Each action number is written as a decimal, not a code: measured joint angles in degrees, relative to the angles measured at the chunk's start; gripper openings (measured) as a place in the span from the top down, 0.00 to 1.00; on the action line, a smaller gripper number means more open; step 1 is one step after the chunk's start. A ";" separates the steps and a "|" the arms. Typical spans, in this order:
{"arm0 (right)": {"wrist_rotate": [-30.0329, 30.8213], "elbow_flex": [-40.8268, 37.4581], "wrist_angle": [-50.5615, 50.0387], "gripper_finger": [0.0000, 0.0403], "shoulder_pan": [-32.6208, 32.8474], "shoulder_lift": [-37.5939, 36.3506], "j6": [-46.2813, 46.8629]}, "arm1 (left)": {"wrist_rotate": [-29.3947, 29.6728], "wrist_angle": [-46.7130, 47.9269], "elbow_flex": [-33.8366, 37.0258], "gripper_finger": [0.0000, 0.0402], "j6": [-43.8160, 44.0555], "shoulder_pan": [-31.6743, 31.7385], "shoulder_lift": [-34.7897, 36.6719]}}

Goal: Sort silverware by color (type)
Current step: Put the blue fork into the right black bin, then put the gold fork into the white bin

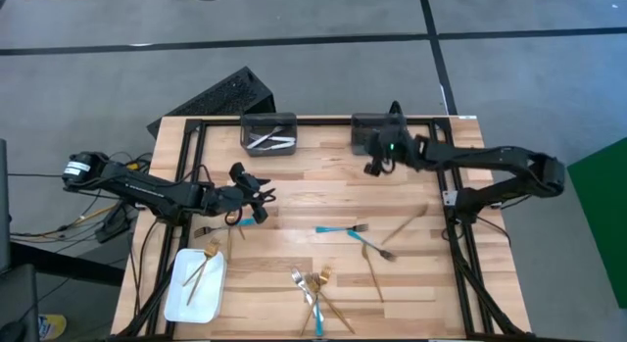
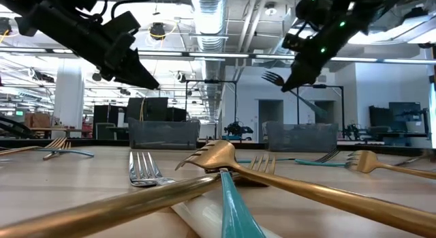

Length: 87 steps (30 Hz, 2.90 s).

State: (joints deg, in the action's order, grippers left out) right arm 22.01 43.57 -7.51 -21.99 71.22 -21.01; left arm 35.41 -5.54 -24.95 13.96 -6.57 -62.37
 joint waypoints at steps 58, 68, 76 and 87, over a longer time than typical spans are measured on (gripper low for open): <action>-12.71 0.06 -56.32 0.70 43.72 12.24 130.24 | 0.88 1.97 0.00 0.68 9.28 4.64 -9.72; -11.01 0.04 -56.27 0.70 42.51 16.28 139.56 | 0.89 1.76 0.02 0.68 9.31 4.64 -13.55; -6.42 0.04 -55.33 0.70 42.56 16.31 145.86 | 0.97 1.40 0.02 0.68 9.27 4.64 -13.55; -10.17 0.49 -51.33 0.70 42.63 26.21 148.86 | 0.99 1.70 0.02 0.68 8.20 4.64 -13.51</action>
State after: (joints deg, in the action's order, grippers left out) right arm 11.84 44.06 -58.84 20.65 97.44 127.85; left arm 36.40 -3.84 -24.93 22.16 -1.93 -75.88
